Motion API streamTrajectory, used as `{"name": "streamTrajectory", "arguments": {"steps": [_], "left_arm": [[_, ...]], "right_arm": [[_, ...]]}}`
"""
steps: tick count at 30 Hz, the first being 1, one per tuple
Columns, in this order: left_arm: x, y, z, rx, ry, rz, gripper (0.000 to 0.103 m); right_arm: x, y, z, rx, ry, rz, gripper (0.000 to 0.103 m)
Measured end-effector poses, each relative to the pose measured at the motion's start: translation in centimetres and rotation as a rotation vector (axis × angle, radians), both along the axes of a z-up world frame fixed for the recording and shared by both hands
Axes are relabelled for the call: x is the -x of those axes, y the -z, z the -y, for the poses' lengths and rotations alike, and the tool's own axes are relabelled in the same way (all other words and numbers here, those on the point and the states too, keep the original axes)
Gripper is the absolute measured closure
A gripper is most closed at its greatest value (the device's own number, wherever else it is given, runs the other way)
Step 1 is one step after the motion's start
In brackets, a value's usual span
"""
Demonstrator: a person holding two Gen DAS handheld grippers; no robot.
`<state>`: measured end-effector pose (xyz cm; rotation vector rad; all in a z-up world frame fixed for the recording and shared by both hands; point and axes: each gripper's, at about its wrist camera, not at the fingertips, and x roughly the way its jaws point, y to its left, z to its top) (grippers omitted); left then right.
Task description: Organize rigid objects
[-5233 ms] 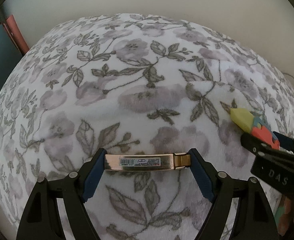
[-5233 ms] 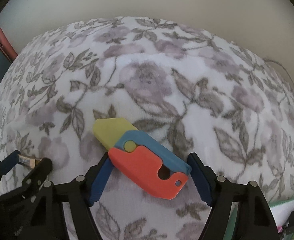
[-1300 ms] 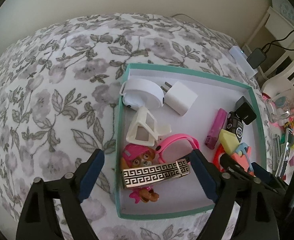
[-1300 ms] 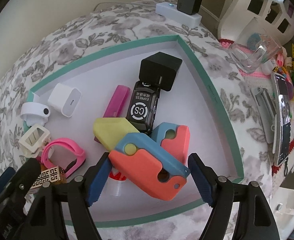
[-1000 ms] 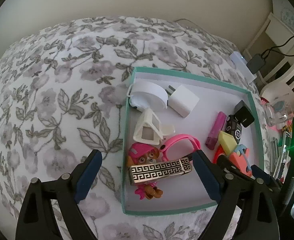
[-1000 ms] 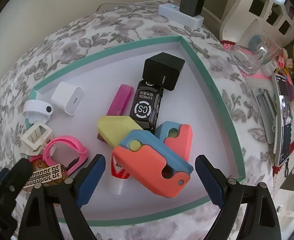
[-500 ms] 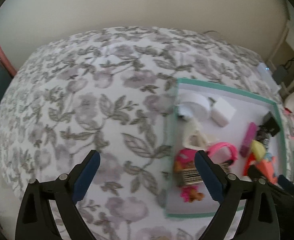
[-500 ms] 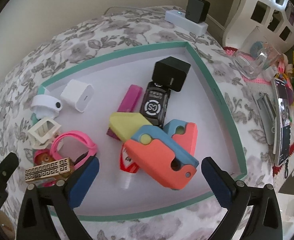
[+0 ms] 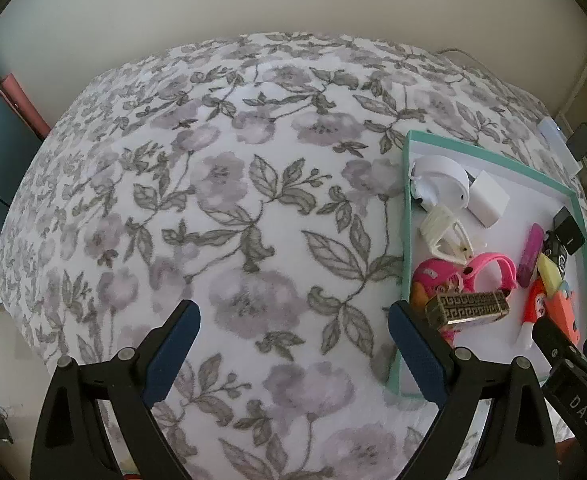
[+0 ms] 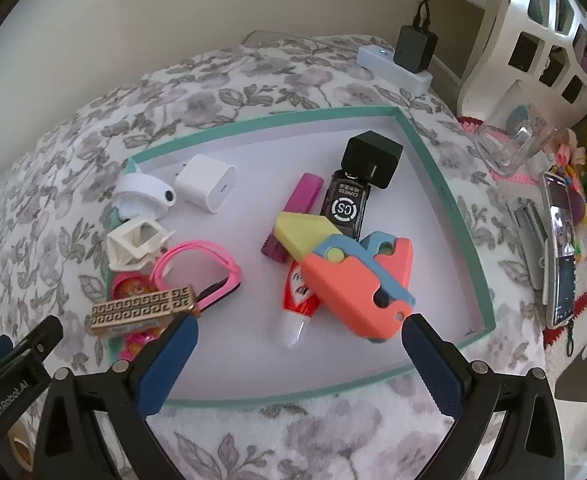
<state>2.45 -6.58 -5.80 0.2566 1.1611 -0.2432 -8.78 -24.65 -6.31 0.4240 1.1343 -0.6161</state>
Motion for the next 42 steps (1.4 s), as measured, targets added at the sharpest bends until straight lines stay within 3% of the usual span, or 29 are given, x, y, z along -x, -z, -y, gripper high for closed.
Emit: {"name": "streamTrajectory", "arguments": {"steps": [17,26,42], "left_arm": [[0.9,-2.8,-3.2,0.059,-0.033,0.017,0.008],[1.7,-3.8,-3.4,0.028,-0.018,0.066,0.008],[1.9,-4.3,-3.9,0.034,-0.032,0.085,0.008]], "right_arm": [[0.9,-2.7,-3.2,0.084,-0.06,0.052,0.0],[1.6,-3.9,-3.8,0.109,-0.057,0.092,0.0],[1.8,-4.6,-4.2,0.129,-0.064,0.108,0.0]]}}
